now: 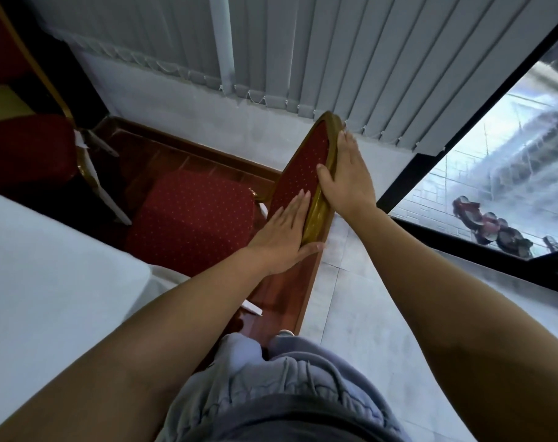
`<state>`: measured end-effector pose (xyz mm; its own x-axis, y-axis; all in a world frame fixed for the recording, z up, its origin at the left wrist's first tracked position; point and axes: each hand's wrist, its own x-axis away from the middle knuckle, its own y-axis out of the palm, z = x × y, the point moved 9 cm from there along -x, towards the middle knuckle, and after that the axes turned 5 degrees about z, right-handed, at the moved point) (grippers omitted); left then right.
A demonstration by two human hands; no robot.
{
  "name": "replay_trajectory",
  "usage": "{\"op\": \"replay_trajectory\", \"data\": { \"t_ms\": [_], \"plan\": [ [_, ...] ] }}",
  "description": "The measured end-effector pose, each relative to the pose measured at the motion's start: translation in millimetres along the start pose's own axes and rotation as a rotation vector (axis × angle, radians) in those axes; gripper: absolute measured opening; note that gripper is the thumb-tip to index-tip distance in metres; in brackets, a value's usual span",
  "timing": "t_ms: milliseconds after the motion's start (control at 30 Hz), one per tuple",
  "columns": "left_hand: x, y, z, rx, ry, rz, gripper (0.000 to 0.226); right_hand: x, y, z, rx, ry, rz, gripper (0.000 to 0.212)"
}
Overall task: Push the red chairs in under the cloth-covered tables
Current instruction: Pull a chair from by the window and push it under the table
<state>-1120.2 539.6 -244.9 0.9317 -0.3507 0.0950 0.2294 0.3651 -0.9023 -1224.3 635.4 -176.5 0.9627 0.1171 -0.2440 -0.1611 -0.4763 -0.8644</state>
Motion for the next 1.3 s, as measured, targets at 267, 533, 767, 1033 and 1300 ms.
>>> {"op": "replay_trajectory", "data": {
  "t_ms": [267, 533, 767, 1033, 1300],
  "plan": [
    [-3.2, 0.9, 2.9, -0.121, 0.001, 0.056, 0.091, -2.7, 1.6, 2.8, -0.088, -0.022, -0.018, 0.075],
    [-19.0, -0.8, 7.6, -0.121, -0.029, 0.082, 0.09, -22.5, 9.6, 12.5, -0.086, -0.055, -0.067, 0.075],
    [-33.9, 0.1, 2.5, -0.125, -0.049, 0.075, 0.091, -36.2, 10.9, 14.3, -0.093, -0.07, -0.078, 0.076],
    [-41.2, 3.4, 11.2, -0.139, -0.047, 0.062, 0.087, -39.0, 8.5, 22.5, -0.094, -0.085, -0.072, 0.075],
    [-56.6, 9.5, 37.3, -0.179, -0.092, 0.094, 0.087, -48.2, 0.4, 41.2, -0.106, -0.128, -0.114, 0.075]
  ]
}}
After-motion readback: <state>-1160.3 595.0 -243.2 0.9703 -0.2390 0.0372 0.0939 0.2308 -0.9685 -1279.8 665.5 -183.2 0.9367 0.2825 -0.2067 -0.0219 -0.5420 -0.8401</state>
